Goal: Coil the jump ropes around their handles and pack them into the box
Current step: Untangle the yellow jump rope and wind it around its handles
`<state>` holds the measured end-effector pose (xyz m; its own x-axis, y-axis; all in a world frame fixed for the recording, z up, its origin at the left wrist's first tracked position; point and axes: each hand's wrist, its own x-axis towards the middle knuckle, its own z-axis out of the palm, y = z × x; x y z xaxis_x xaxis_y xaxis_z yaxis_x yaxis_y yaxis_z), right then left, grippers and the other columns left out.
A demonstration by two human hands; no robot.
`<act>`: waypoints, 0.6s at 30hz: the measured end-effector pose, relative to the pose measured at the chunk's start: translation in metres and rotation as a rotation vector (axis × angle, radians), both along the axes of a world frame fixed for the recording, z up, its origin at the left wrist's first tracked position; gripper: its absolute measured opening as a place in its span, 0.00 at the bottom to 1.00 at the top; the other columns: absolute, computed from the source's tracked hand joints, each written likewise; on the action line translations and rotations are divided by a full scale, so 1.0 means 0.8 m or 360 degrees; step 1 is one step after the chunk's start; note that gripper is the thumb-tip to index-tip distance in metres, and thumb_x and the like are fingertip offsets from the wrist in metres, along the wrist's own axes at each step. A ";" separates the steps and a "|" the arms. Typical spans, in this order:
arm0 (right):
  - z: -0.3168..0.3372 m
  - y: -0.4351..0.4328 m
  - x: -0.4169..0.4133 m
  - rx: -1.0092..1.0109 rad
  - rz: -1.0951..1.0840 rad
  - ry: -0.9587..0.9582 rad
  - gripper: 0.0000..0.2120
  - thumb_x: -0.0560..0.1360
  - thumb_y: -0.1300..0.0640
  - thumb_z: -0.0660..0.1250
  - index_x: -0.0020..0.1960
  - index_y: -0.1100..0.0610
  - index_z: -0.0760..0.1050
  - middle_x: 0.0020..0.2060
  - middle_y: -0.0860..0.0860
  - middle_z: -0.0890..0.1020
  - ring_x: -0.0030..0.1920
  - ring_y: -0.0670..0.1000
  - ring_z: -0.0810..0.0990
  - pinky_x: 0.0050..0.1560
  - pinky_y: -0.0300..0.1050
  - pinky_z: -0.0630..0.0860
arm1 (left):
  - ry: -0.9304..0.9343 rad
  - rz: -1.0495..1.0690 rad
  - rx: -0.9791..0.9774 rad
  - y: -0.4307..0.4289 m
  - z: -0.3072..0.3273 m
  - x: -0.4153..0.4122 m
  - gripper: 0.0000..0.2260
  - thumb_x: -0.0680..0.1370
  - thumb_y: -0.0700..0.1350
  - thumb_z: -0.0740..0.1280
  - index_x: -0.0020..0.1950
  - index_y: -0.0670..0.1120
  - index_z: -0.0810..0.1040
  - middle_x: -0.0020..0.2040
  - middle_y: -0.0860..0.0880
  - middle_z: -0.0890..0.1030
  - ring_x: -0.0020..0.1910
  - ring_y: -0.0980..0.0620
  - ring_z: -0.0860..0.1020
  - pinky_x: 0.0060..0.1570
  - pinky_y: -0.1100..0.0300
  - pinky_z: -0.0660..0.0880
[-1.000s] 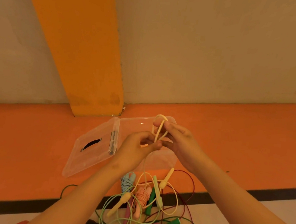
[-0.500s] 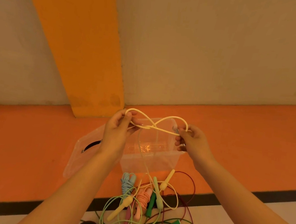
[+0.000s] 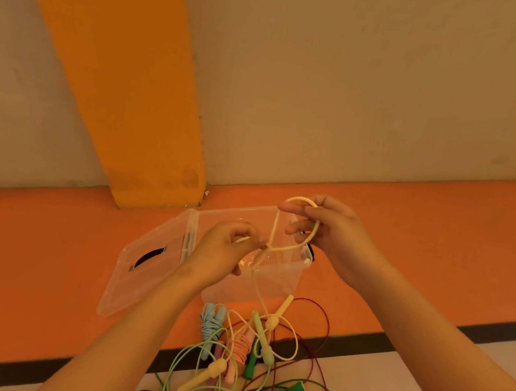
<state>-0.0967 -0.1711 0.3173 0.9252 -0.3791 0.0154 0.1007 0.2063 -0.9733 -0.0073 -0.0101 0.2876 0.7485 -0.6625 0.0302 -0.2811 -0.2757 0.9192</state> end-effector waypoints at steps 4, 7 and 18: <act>0.003 0.001 -0.002 -0.0091 0.0022 0.0039 0.04 0.78 0.65 0.60 0.45 0.60 0.67 0.50 0.54 0.84 0.25 0.50 0.77 0.27 0.39 0.71 | 0.0095 0.0018 -0.0280 -0.002 0.010 -0.005 0.10 0.81 0.39 0.62 0.40 0.43 0.77 0.30 0.51 0.76 0.29 0.55 0.74 0.34 0.60 0.73; -0.003 0.002 -0.004 -0.0328 0.0148 0.0190 0.06 0.77 0.61 0.65 0.44 0.58 0.69 0.40 0.52 0.85 0.24 0.48 0.76 0.26 0.38 0.70 | 0.0251 0.0117 -0.0496 -0.002 0.018 -0.009 0.10 0.81 0.40 0.60 0.42 0.44 0.77 0.33 0.52 0.80 0.34 0.54 0.78 0.38 0.60 0.74; -0.045 0.014 -0.005 -0.0587 0.0459 0.0440 0.08 0.73 0.64 0.71 0.51 0.60 0.75 0.49 0.65 0.82 0.27 0.45 0.76 0.27 0.35 0.67 | 0.1163 0.0244 -0.1365 0.015 0.057 -0.003 0.16 0.81 0.46 0.57 0.37 0.46 0.79 0.34 0.51 0.82 0.33 0.55 0.80 0.34 0.62 0.76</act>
<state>-0.1005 -0.1603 0.2815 0.9793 -0.1245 -0.1594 -0.1796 -0.1723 -0.9685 -0.0094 0.0018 0.3331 0.8444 -0.5336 -0.0470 0.3820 0.5382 0.7513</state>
